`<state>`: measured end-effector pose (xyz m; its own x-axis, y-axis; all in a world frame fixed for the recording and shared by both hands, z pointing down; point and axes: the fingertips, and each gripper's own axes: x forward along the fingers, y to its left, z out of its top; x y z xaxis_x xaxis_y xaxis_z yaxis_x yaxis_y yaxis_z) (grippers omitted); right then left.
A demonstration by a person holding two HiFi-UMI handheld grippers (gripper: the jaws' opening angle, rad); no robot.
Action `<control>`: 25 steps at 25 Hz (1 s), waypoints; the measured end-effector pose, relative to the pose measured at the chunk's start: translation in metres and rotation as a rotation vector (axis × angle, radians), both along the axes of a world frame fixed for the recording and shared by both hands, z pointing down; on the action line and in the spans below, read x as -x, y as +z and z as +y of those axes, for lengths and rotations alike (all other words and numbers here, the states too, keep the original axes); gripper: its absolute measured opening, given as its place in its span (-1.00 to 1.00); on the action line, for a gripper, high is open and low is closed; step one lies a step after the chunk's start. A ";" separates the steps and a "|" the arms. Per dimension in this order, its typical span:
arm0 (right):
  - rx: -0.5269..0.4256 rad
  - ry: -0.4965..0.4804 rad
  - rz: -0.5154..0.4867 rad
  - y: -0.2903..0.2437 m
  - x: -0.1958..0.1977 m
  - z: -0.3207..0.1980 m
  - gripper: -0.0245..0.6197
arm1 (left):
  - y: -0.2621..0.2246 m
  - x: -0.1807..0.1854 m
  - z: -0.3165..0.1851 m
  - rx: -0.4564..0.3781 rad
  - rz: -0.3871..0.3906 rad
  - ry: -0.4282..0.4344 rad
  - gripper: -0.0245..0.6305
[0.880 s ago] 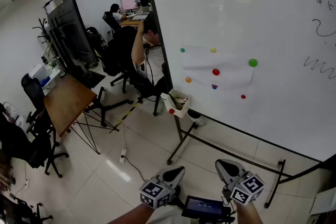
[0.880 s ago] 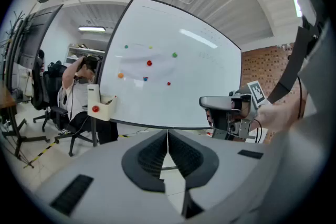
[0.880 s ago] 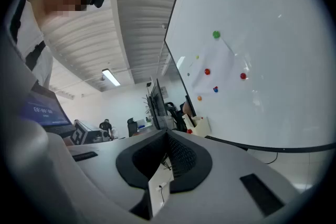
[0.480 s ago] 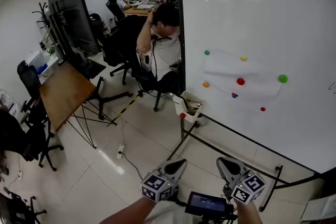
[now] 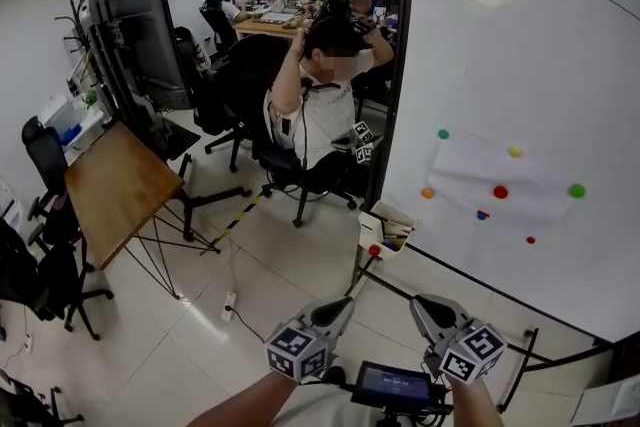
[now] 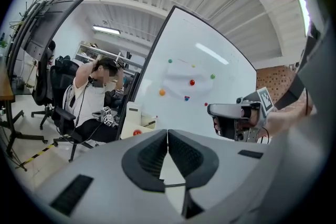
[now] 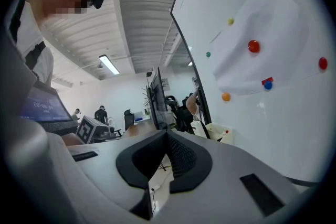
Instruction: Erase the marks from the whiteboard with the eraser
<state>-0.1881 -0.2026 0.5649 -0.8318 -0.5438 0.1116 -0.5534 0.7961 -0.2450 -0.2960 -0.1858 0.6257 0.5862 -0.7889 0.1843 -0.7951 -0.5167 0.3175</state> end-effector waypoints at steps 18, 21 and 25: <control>0.053 -0.053 0.005 0.022 0.033 -0.060 -0.88 | 0.039 0.013 -0.074 0.031 -0.011 -0.017 -0.69; 0.056 -0.059 0.014 0.023 0.017 -0.075 -0.88 | 0.038 0.002 -0.101 -0.022 -0.030 -0.044 -0.64; 0.078 -0.041 0.020 0.027 -0.010 -0.096 -0.88 | 0.042 -0.011 -0.138 -0.031 -0.038 -0.082 -0.37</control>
<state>-0.1785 -0.2983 0.5916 -0.8501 -0.4988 0.1687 -0.5264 0.7970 -0.2962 -0.2854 -0.3241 0.6680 0.5123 -0.8398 0.1796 -0.8465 -0.4584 0.2709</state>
